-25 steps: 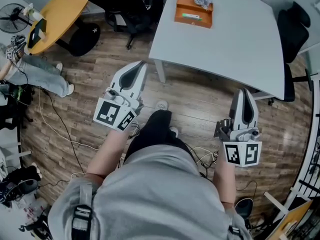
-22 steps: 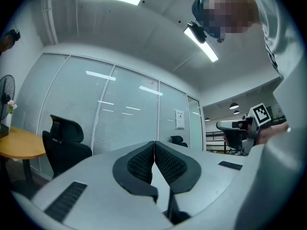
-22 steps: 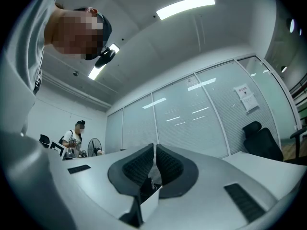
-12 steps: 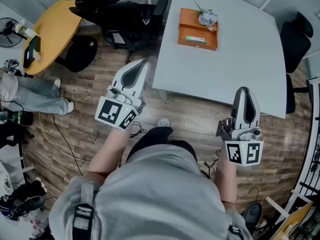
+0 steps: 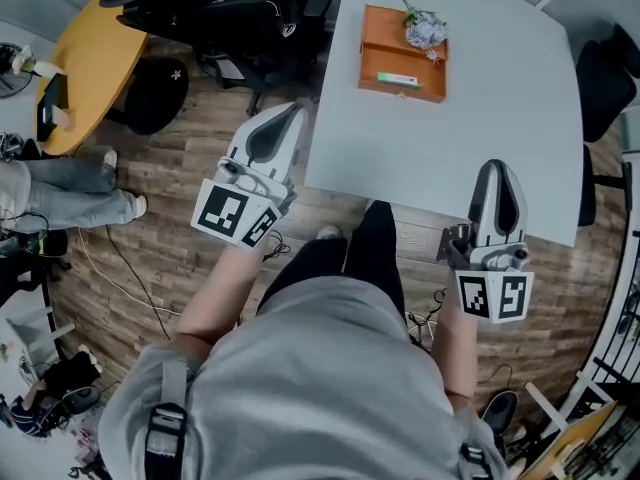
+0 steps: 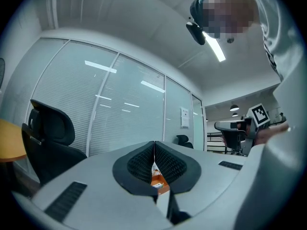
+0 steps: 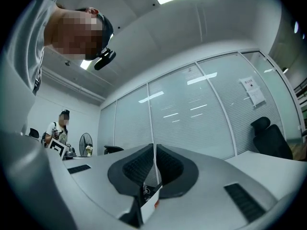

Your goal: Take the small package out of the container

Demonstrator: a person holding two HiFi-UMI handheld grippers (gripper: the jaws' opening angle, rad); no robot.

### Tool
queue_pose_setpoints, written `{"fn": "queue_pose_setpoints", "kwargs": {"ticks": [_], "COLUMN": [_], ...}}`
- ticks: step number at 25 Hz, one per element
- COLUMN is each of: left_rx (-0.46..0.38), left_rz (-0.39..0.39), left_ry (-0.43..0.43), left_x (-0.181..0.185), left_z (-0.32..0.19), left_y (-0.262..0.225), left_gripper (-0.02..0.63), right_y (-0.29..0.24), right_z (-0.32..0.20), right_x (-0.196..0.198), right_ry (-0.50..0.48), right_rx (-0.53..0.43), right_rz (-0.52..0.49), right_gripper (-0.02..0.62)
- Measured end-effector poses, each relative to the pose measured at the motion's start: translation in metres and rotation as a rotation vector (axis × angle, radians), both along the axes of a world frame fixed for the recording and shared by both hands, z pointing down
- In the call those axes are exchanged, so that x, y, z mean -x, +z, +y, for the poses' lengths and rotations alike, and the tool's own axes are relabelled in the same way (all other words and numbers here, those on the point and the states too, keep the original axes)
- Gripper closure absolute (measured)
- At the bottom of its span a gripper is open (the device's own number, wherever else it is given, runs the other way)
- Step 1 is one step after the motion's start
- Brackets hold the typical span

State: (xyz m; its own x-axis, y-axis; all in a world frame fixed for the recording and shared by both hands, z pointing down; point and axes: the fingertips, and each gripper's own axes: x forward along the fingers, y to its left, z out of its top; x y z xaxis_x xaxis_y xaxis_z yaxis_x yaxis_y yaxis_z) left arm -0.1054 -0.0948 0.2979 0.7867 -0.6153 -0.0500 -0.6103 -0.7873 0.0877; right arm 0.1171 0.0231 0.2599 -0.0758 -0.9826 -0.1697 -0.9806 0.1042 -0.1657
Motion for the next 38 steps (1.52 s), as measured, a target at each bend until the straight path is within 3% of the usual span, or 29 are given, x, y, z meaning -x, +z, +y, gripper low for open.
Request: {"fn": "queue_pose_setpoints", "kwargs": {"ticks": [6, 17, 25, 34, 38], "left_rx": [-0.009, -0.032, 0.006, -0.030, 0.013], "left_rz": [-0.006, -0.006, -0.047, -0.021, -0.024], "left_ry": [-0.085, -0.219, -0.224, -0.166, -0.159], "left_x": [-0.025, -0.108, -0.125, -0.138, -0.139], "left_z": [-0.040, -0.105, -0.133, -0.174, -0.177], "left_y": [-0.006, -0.015, 0.003, -0.003, 0.019], "left_gripper": [0.584, 0.584, 0.584, 0.584, 0.584], "right_y": [-0.003, -0.003, 0.015, 0.014, 0.033], "right_z": [-0.057, -0.153, -0.193, -0.216, -0.220], "right_x": [-0.035, -0.135, -0.140, -0.137, -0.131], "right_ry": [-0.079, -0.200, -0.237, -0.211, -0.220], "right_rx": [-0.015, -0.025, 0.009, 0.029, 0.062], "right_rz": [-0.009, -0.021, -0.044, 0.001, 0.003], "right_gripper": [0.540, 0.540, 0.540, 0.540, 0.540]}}
